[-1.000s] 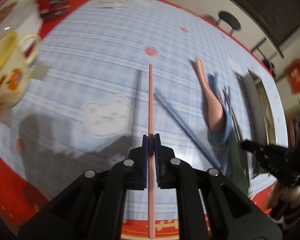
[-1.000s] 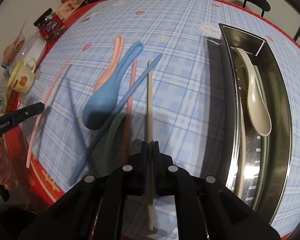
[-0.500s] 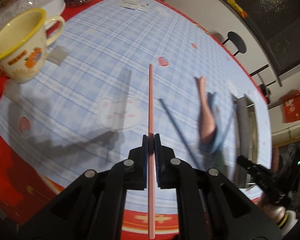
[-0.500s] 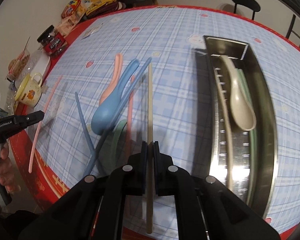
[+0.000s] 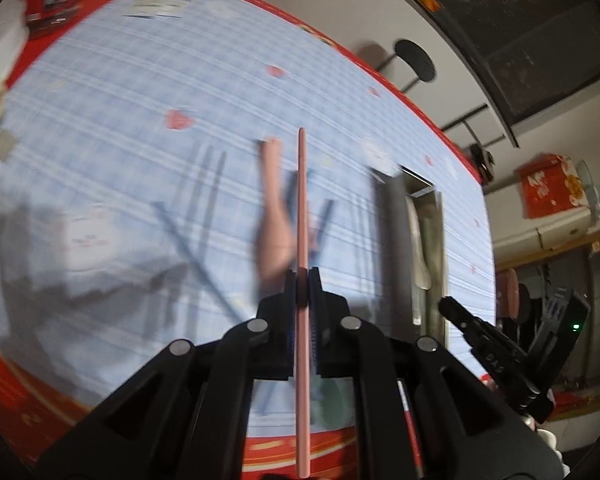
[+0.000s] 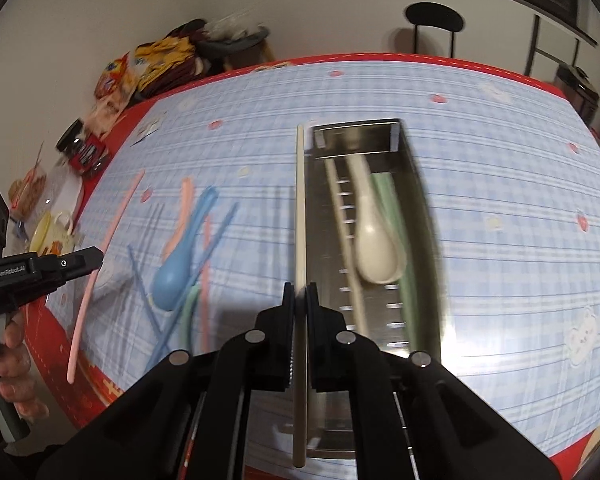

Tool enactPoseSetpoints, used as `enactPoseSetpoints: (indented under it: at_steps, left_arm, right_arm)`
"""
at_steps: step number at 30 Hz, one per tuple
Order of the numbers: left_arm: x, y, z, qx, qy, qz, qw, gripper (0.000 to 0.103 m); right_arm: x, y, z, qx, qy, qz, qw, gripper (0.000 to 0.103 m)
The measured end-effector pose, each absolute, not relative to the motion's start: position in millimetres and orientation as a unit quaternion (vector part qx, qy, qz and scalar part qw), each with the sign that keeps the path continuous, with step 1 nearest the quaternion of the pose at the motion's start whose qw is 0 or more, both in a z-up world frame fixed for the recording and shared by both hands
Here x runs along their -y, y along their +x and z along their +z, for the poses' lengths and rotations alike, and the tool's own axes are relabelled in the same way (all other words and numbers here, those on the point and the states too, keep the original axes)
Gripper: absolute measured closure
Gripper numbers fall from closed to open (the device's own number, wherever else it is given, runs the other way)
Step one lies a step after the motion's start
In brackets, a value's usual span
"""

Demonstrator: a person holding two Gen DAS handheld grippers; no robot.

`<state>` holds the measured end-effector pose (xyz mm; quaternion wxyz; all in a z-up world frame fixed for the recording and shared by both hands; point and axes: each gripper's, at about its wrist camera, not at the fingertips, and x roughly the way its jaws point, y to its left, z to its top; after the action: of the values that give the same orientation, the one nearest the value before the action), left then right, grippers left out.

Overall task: Organize utensils
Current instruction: 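Carry the pink chopstick with the left tool while the right tool carries the wooden chopstick to the tray, then open the left tool over the tray while the right tool releases its wooden chopstick inside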

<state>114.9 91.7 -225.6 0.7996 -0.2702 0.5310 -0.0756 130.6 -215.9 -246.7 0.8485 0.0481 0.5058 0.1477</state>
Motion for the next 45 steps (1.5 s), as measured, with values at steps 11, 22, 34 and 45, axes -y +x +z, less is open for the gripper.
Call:
enactPoseSetpoints:
  at_steps: [11, 22, 34, 45]
  left_arm:
    - [14.3, 169.6, -235.4, -0.561, -0.298, -0.118, 0.763, 0.093]
    - [58.6, 196.1, -257.3, -0.585, -0.325, -0.100, 0.736, 0.093]
    - [68.2, 213.1, -267.9, -0.596, -0.320, -0.107, 0.729, 0.074]
    - [20.5, 218.3, -216.4, -0.536, -0.270, -0.116, 0.791, 0.009]
  right_arm:
    - [265.0, 149.9, -260.6, -0.524, 0.042, 0.113, 0.843, 0.097]
    - [271.7, 159.8, -274.1, -0.539, 0.044, 0.124, 0.832, 0.097]
    - [272.7, 162.8, -274.3, -0.539, 0.057, 0.131, 0.830, 0.095]
    - [264.3, 154.4, -247.7, -0.516, 0.040, 0.104, 0.850, 0.011]
